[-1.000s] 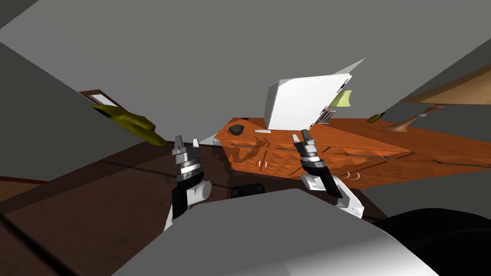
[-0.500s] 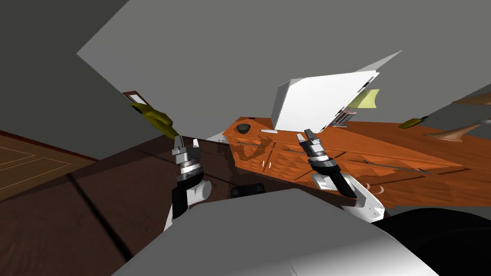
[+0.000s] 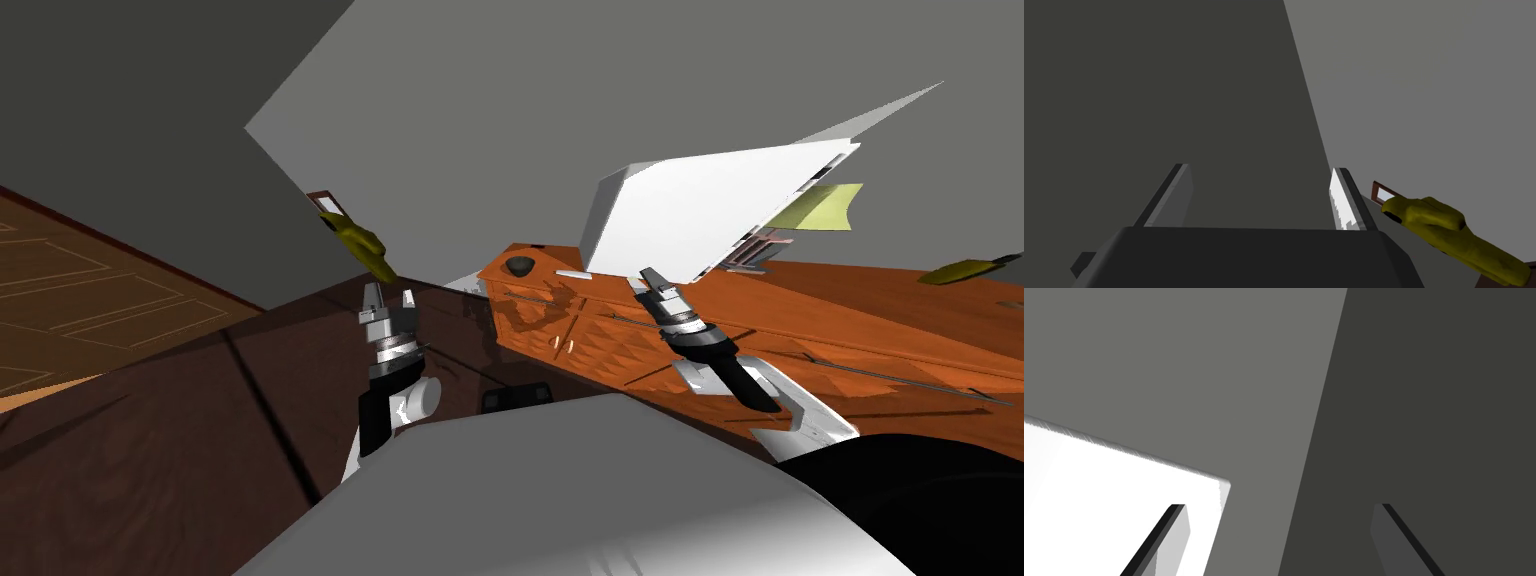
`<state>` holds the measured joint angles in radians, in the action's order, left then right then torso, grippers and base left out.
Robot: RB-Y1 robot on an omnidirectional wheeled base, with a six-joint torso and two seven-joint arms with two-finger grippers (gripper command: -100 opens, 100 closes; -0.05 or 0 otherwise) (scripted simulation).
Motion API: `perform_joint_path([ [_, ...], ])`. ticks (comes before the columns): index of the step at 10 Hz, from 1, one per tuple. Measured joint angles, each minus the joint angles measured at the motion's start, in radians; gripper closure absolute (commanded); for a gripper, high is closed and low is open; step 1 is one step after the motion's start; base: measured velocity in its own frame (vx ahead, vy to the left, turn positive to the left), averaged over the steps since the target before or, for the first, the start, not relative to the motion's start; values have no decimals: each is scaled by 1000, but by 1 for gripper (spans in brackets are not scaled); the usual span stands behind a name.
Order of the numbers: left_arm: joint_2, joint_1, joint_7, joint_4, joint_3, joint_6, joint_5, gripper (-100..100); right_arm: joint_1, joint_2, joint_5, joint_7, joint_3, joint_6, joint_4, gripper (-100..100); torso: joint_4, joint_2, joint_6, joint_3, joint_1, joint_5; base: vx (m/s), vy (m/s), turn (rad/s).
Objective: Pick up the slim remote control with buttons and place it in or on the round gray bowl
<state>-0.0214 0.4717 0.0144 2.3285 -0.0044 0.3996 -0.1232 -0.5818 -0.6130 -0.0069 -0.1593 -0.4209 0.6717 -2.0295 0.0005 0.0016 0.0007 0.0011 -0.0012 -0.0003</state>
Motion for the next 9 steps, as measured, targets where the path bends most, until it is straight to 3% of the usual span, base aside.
perform_joint_path([
  [9,0,0,0,0,0,0,0,0,-50,-272,148,-95,-136,134,162,-100,-1,-3,-1,-2,0,0,-7,15,188],
])
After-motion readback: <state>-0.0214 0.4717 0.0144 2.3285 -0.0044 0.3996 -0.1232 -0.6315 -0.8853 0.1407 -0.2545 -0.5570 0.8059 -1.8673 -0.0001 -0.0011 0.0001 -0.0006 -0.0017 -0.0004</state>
